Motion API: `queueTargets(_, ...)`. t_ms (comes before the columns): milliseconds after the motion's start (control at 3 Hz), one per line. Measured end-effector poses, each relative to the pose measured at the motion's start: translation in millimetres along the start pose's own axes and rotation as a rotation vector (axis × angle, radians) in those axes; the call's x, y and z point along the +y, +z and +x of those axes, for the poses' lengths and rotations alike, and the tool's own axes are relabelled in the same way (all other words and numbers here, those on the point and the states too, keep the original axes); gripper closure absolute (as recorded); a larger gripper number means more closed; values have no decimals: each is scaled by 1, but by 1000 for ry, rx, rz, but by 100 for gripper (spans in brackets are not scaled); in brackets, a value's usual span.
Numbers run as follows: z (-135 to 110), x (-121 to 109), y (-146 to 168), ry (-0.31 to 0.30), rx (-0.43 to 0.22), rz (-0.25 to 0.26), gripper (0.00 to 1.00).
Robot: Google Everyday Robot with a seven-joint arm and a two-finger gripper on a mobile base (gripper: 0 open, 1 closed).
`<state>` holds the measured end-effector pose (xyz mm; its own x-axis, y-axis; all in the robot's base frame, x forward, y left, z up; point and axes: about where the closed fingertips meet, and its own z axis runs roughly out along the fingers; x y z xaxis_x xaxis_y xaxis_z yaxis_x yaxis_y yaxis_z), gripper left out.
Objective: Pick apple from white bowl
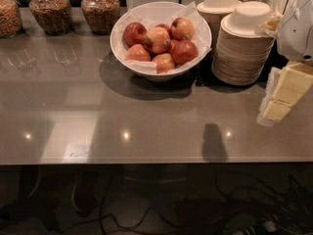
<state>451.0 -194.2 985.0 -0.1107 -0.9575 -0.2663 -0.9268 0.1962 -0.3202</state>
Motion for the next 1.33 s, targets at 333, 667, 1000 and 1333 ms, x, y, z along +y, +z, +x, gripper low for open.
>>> queueTargets(333, -59, -20, 2, -160, -162, 92, 0)
queueTargets(667, -115, -44, 6, -272, -290, 174, 0)
queueTargets(1000, -156, -78, 20, -332, -364, 239, 0)
queueTargets(1333, -186, -118, 46, -342, -375, 280, 0)
